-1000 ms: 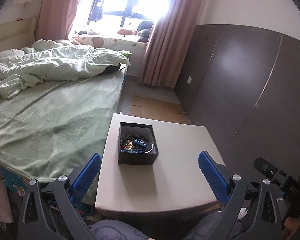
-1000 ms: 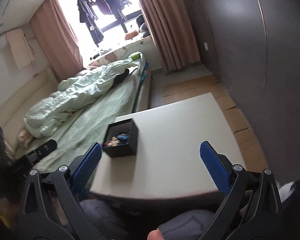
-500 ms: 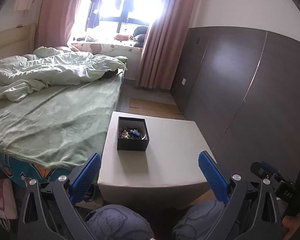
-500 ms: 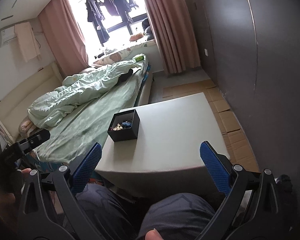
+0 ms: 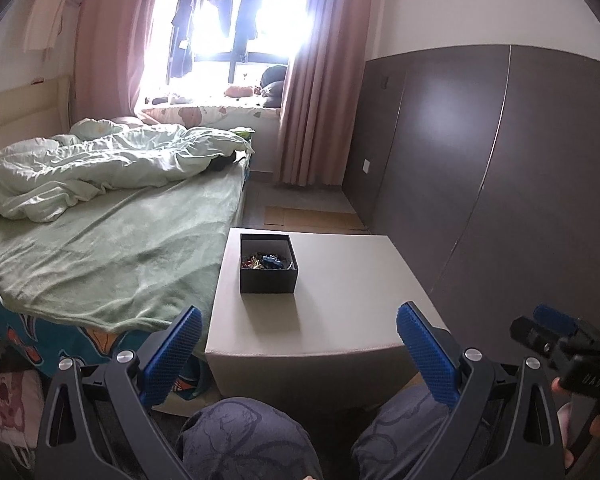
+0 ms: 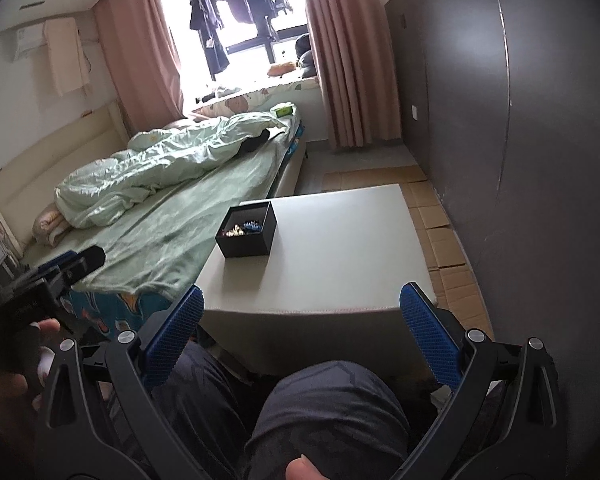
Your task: Organize jewelry
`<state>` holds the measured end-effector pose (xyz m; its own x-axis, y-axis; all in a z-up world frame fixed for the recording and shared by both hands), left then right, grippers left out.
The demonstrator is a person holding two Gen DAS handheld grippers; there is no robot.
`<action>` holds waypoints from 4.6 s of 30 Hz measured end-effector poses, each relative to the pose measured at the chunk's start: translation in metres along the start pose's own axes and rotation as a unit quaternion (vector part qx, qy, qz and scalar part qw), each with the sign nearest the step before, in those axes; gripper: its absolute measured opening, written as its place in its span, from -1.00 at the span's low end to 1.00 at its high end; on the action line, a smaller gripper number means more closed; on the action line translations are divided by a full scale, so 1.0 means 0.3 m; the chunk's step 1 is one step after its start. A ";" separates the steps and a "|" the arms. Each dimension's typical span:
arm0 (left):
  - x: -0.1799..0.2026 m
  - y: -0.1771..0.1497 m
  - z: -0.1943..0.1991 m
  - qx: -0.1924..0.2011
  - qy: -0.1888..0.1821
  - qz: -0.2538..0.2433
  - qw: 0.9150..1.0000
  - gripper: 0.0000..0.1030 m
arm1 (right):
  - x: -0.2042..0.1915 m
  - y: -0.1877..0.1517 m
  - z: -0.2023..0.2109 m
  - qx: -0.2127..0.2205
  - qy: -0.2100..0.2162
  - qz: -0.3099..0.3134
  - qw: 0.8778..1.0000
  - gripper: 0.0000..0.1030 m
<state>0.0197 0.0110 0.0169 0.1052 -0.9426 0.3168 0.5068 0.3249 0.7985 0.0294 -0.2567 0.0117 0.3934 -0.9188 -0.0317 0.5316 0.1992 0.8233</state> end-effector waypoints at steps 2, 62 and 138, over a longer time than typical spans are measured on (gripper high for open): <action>-0.005 0.003 0.010 0.006 0.002 0.001 1.000 0.84 | -0.008 -0.008 0.006 -0.003 0.001 0.002 1.000 0.90; -0.006 0.021 0.136 0.041 -0.004 -0.008 0.999 0.84 | 0.000 0.011 0.090 0.015 0.006 -0.021 1.000 0.90; -0.579 -0.026 -0.613 -0.074 0.144 0.132 0.978 0.84 | -0.336 0.357 -0.924 -0.095 0.119 0.101 0.983 0.56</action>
<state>0.1549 0.1580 -0.1383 0.4752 -0.8167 0.3273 0.5449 0.5652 0.6193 0.2547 -0.0482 -0.0540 0.6570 -0.7533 -0.0289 0.5463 0.4494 0.7068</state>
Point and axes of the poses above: each gripper's, at about its wrist camera, not at the fingertips, and z roughly against the way its jaws point, x to its right, y to its top, the point moved 3 cm from there along -z, roughly the way its jaws point, and after that the axes turned 12 degrees about z, right-handed, at the moved point
